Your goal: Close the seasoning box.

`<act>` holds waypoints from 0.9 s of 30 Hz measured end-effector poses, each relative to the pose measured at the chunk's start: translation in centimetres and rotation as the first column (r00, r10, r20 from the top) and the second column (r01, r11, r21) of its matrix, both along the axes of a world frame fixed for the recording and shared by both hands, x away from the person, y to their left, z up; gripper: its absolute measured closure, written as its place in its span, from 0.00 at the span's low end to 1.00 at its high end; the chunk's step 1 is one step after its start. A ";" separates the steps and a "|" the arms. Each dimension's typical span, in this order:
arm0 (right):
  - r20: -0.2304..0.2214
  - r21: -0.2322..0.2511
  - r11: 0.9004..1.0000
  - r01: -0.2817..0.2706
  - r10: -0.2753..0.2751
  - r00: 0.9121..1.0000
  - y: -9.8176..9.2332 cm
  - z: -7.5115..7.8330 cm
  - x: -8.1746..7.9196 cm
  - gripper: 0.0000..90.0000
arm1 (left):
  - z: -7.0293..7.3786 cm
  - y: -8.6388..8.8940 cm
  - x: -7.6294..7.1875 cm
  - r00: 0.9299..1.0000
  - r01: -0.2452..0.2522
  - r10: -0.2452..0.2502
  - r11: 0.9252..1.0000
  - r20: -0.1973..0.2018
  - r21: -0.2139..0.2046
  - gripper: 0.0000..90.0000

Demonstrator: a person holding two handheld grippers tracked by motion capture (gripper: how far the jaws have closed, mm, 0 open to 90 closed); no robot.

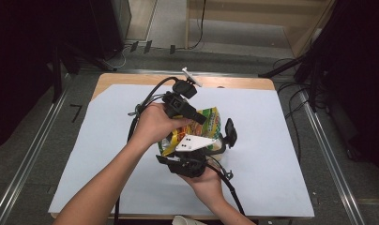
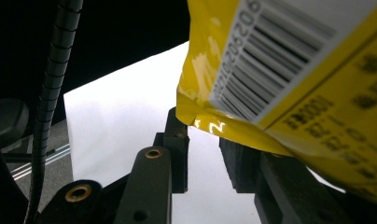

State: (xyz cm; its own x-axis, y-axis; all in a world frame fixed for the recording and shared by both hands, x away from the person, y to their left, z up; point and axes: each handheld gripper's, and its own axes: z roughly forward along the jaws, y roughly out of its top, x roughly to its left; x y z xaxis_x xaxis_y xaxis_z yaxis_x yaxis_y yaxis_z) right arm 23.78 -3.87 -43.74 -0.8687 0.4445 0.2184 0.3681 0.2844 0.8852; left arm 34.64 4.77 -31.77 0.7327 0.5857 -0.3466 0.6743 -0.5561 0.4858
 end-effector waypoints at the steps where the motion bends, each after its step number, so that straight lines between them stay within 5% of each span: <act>1: -0.006 0.001 1.000 -0.001 0.001 1.000 0.0 0.0 0.0 0.82 | 0.0 0.0 0.0 1.000 0.001 -0.001 1.000 -0.001 -0.001 0.90; 27: 0.000 -0.002 1.000 0.002 -0.002 1.000 -0.1 -0.1 -0.1 0.83 | -0.1 -0.1 -0.1 1.000 0.003 -0.003 1.000 0.004 -0.007 0.90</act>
